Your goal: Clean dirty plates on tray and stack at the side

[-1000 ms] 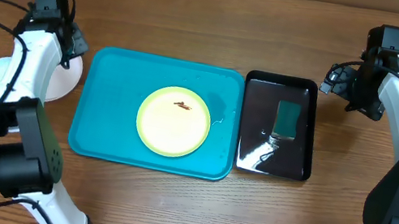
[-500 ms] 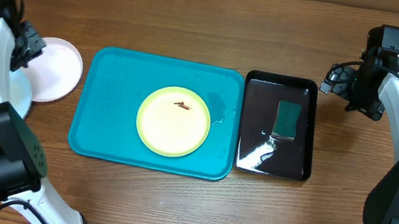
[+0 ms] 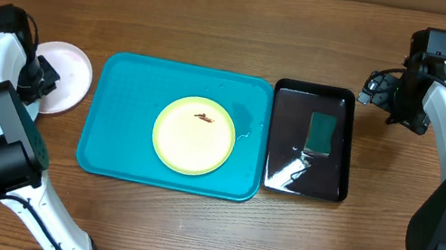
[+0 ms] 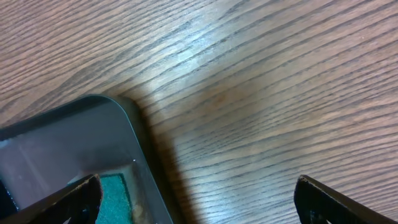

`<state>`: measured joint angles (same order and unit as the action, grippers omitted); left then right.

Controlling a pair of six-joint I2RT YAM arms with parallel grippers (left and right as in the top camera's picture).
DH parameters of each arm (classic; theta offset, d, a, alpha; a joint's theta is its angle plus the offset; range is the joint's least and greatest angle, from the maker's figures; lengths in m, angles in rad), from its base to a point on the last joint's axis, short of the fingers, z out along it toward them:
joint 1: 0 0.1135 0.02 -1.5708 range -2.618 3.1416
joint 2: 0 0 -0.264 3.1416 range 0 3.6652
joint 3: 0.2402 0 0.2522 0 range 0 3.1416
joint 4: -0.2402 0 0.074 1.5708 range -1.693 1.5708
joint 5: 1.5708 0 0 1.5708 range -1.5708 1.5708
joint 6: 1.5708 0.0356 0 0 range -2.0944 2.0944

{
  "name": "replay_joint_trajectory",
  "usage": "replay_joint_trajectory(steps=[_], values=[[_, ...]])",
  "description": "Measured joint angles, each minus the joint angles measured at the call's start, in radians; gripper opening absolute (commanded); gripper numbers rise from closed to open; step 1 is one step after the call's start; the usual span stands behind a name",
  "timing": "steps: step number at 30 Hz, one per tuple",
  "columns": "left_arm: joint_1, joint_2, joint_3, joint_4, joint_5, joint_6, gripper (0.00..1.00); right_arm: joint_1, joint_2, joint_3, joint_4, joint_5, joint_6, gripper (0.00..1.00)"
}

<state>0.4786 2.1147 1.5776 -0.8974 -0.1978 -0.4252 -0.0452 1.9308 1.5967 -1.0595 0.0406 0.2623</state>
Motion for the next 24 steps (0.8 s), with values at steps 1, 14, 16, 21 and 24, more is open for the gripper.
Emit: replay_joint_trajectory(steps=[1,14,16,21,24], values=[[0.000,0.000,0.002,0.004,-0.012,0.007,0.04,0.000,0.000,0.000,0.000,0.001,-0.001,1.00],[-0.034,-0.007,0.141,-0.028,0.074,0.024,0.04,0.000,0.000,0.000,0.000,0.000,0.000,1.00],[-0.056,-0.007,0.184,-0.027,0.083,0.030,0.04,0.000,0.000,0.000,0.000,0.000,0.000,1.00],[-0.121,-0.007,0.219,0.023,0.097,0.037,0.04,0.000,0.000,0.000,0.000,0.000,0.000,1.00],[-0.159,-0.007,0.219,0.048,0.098,0.037,0.04,0.000,0.000,0.000,0.000,0.000,0.000,1.00]])
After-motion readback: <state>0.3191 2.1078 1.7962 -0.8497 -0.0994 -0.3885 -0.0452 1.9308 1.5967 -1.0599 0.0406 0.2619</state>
